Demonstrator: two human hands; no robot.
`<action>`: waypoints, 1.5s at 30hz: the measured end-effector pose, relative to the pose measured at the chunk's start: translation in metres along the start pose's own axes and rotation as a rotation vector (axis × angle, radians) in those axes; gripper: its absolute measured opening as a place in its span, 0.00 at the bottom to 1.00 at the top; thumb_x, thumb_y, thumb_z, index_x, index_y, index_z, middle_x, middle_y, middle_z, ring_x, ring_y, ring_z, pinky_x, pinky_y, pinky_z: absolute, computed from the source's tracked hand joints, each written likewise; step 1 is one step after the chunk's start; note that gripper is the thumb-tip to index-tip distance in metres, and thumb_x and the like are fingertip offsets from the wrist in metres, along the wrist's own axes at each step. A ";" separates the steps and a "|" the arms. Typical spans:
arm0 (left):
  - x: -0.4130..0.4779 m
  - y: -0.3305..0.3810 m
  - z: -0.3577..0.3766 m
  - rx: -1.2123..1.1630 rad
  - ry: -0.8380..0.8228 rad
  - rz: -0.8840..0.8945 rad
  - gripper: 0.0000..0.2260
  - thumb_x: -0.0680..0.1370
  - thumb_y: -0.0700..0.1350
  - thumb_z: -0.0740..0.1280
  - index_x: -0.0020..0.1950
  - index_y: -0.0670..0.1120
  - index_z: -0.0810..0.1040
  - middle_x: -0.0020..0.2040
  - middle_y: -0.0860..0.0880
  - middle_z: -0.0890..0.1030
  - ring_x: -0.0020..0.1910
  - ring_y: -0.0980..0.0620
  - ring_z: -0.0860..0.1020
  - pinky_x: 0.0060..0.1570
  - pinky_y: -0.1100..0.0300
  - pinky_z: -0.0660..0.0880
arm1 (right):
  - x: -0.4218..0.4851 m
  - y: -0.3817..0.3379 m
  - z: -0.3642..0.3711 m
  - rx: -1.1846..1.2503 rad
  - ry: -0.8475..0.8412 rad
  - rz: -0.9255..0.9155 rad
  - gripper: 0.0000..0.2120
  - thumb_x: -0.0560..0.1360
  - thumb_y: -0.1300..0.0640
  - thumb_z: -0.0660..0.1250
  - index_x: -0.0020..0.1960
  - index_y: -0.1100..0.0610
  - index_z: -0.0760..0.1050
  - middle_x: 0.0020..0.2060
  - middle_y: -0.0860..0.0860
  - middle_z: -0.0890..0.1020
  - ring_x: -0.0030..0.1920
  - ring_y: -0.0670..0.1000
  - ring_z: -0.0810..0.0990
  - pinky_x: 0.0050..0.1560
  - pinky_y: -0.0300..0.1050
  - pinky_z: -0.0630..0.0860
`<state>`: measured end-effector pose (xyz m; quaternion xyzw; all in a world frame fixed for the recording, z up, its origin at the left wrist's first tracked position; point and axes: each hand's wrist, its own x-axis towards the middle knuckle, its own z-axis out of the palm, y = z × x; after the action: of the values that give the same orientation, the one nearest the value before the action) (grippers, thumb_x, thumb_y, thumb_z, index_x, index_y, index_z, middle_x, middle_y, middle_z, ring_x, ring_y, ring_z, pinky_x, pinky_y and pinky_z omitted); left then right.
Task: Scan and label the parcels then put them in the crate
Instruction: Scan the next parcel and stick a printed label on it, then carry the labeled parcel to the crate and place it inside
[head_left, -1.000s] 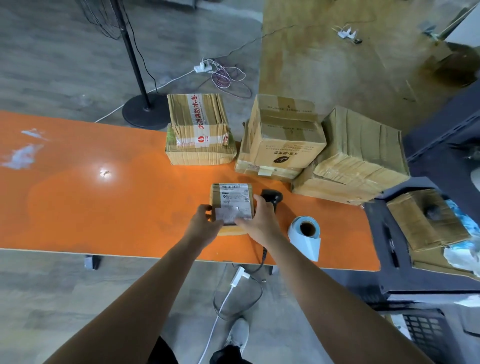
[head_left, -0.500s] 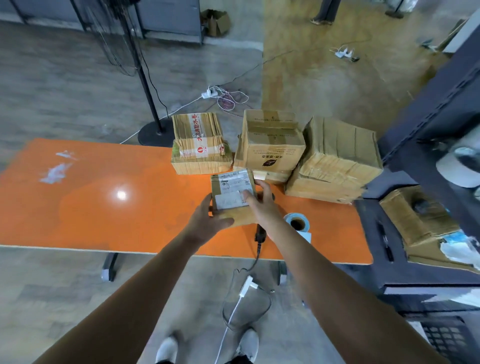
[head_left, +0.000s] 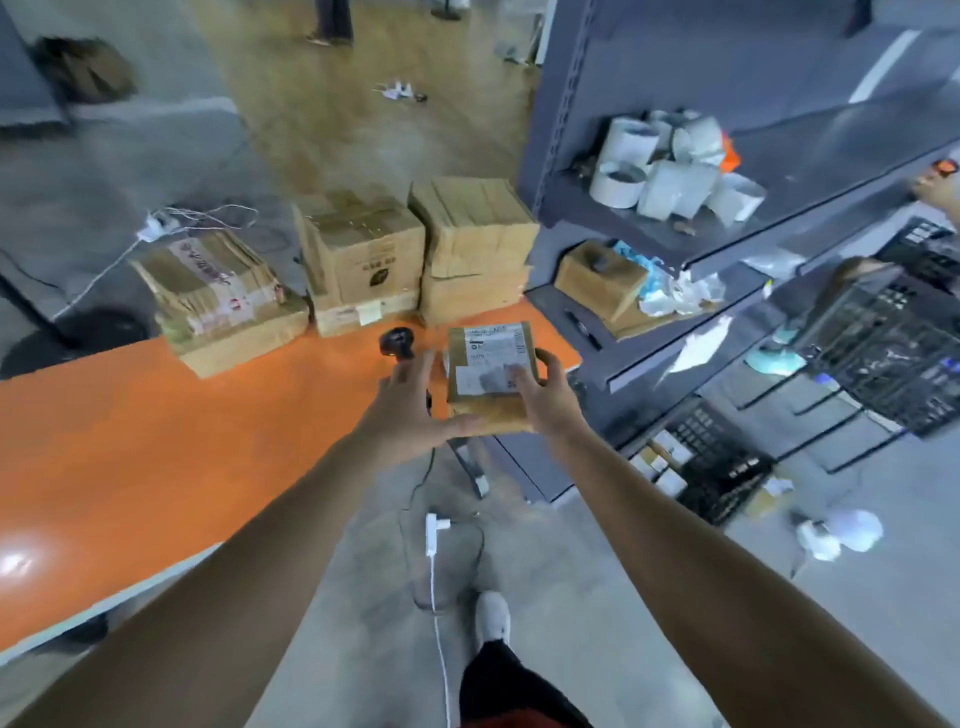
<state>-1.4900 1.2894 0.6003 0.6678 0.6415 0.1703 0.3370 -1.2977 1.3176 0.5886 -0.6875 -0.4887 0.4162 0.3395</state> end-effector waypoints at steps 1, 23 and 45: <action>-0.003 0.004 0.011 0.043 -0.040 0.047 0.48 0.69 0.65 0.71 0.79 0.55 0.46 0.77 0.48 0.55 0.75 0.43 0.56 0.70 0.44 0.62 | -0.016 0.011 -0.012 0.012 0.037 0.034 0.26 0.80 0.47 0.63 0.75 0.50 0.62 0.61 0.52 0.78 0.55 0.54 0.78 0.52 0.49 0.76; -0.133 0.243 0.279 0.424 -0.375 0.649 0.50 0.67 0.75 0.62 0.79 0.56 0.42 0.79 0.51 0.49 0.77 0.46 0.52 0.70 0.43 0.62 | -0.255 0.234 -0.312 0.068 0.618 0.371 0.23 0.79 0.45 0.62 0.72 0.47 0.64 0.58 0.54 0.79 0.55 0.57 0.79 0.55 0.52 0.77; -0.107 0.434 0.515 0.466 -0.340 0.387 0.50 0.65 0.77 0.59 0.79 0.55 0.44 0.78 0.50 0.52 0.76 0.43 0.54 0.71 0.42 0.62 | -0.182 0.402 -0.601 0.160 0.373 0.360 0.38 0.64 0.34 0.62 0.71 0.47 0.63 0.55 0.54 0.82 0.55 0.55 0.81 0.60 0.57 0.77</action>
<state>-0.8410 1.0878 0.5438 0.8550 0.4592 -0.0338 0.2388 -0.6297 0.9910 0.5357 -0.7992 -0.2533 0.3733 0.3973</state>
